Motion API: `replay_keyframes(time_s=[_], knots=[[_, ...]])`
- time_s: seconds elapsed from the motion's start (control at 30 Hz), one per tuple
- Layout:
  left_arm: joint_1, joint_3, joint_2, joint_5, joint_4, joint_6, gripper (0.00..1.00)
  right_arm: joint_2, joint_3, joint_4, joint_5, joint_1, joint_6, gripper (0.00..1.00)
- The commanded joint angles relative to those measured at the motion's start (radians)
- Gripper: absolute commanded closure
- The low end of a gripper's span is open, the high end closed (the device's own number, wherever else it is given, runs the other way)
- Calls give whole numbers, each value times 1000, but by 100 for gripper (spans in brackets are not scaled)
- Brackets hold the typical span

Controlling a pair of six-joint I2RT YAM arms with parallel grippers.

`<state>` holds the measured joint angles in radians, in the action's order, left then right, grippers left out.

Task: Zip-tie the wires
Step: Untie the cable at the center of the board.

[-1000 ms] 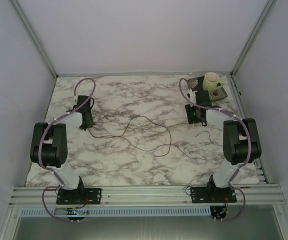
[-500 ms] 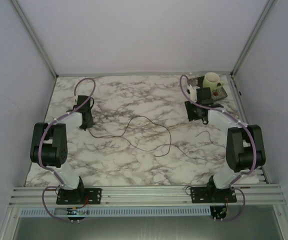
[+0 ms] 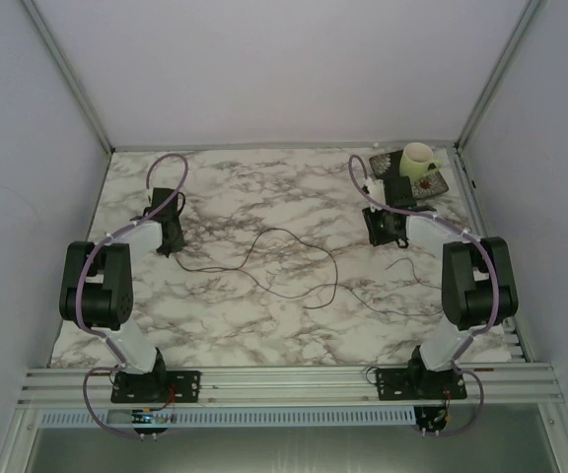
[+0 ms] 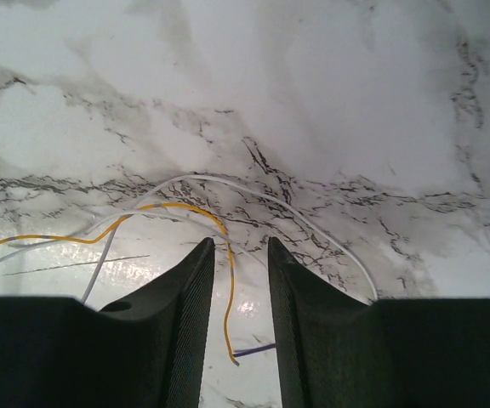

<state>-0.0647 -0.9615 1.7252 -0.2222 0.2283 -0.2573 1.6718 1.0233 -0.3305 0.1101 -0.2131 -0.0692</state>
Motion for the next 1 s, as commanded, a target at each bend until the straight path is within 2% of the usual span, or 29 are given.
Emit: replay_keyframes(time_s=[0.0,0.43,0.57,0.63,0.97], knots=[[9,64,83,42,149,9,100,37,21,11,34,-2,-19,70],[9,66,85,49,148,8,100,89,9,33,23,-3,-24,79],[9,68,84,51,148,7,100,70,8,26,15,-1,-21,95],[9,69,84,48,148,8,100,40,11,12,-6,1,-15,100],[9,65,100,40,150,7,100,-258,11,-211,-144,107,12,100]])
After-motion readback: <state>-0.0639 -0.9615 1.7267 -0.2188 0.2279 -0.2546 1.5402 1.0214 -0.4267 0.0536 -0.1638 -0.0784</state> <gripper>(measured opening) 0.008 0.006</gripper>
